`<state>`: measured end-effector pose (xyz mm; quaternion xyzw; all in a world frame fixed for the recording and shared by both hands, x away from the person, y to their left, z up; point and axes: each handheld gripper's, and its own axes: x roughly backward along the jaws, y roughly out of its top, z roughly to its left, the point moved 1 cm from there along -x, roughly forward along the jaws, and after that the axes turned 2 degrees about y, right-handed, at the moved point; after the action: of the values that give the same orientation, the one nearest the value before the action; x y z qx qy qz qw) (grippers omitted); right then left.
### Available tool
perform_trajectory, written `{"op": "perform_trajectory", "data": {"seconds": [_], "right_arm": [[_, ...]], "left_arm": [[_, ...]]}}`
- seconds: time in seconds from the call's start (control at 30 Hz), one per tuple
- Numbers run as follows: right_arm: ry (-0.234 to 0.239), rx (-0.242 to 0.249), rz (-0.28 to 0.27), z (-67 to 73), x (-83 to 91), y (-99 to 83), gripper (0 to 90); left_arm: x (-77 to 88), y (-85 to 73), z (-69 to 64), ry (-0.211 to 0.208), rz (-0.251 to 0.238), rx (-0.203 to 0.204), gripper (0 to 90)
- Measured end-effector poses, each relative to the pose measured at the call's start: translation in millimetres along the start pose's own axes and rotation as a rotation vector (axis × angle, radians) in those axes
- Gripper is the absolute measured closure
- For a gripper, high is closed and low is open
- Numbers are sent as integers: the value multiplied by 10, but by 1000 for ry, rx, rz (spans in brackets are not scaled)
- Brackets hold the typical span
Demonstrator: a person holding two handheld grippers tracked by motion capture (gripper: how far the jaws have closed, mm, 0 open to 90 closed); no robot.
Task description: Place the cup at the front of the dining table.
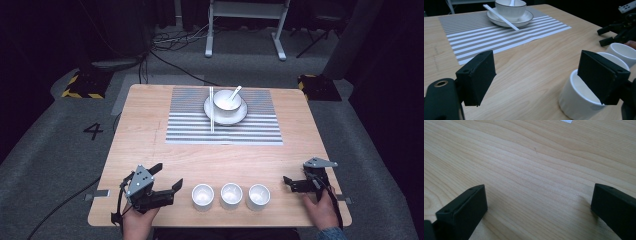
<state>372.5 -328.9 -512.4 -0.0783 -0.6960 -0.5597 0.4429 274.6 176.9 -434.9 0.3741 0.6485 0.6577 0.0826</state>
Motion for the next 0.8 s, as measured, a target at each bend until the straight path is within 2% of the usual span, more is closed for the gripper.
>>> {"op": "perform_trajectory", "data": {"seconds": [0.07,0.33,0.5,0.53,0.63,0.8], "right_arm": [[0,0,0,0,0,0,6],[0,0,0,0,0,0,6],[0,0,0,0,0,0,6],[0,0,0,0,0,0,6],[1,0,0,0,0,0,6],[0,0,0,0,0,0,6]], "left_arm": [[-16,13,-66,-27,-13,-2,143],[-130,22,-332,-89,11,-35,139],[-165,22,-465,-116,11,-41,139],[-172,23,-485,-119,13,-52,139],[-216,22,-563,-99,26,-74,136],[-299,-33,-646,-53,42,-45,106]]}}
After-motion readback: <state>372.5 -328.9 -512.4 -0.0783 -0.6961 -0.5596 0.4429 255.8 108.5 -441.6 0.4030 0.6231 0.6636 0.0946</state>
